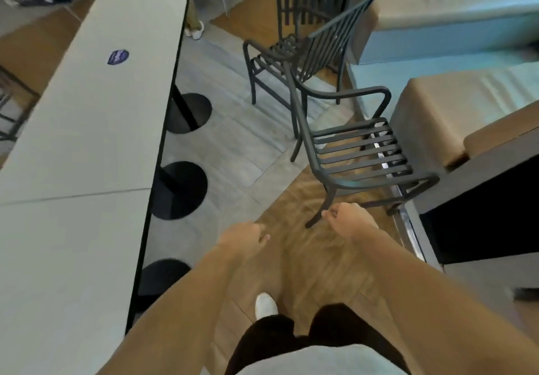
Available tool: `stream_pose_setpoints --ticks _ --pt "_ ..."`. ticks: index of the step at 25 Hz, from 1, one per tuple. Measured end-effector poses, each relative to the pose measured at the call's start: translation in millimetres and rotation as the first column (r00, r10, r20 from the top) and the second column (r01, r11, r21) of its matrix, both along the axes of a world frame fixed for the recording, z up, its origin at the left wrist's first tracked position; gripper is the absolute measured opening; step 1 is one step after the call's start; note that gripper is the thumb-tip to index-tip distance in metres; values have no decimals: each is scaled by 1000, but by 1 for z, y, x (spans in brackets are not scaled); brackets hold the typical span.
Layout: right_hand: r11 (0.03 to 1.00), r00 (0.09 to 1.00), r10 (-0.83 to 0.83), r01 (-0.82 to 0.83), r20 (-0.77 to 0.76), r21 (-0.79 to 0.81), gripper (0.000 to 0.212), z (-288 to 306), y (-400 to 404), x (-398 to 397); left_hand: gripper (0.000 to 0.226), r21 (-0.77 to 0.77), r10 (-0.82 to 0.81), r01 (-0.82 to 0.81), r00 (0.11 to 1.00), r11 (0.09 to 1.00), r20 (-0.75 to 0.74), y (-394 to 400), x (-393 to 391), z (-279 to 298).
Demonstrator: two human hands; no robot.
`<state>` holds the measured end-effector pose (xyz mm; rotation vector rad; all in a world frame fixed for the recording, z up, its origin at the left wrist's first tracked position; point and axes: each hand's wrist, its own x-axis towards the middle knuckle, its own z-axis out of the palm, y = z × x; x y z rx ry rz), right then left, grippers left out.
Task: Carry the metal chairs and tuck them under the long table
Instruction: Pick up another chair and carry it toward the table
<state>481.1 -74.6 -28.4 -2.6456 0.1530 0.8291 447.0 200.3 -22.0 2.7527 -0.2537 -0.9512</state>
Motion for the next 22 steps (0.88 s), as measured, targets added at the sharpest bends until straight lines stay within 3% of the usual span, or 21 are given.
stream_pose_setpoints --ticks 8,16,22 --pt "975 958 -221 213 182 61 63 -3 33 108 39 -14 -227 227 973 974 40 13 168 4" --pt "982 982 -185 184 25 38 81 -17 24 230 42 -51 -281 291 950 956 137 -24 315 -4" --pt "968 970 -227 234 -88 87 89 -23 27 279 41 -104 -378 411 894 906 240 -48 397 0"
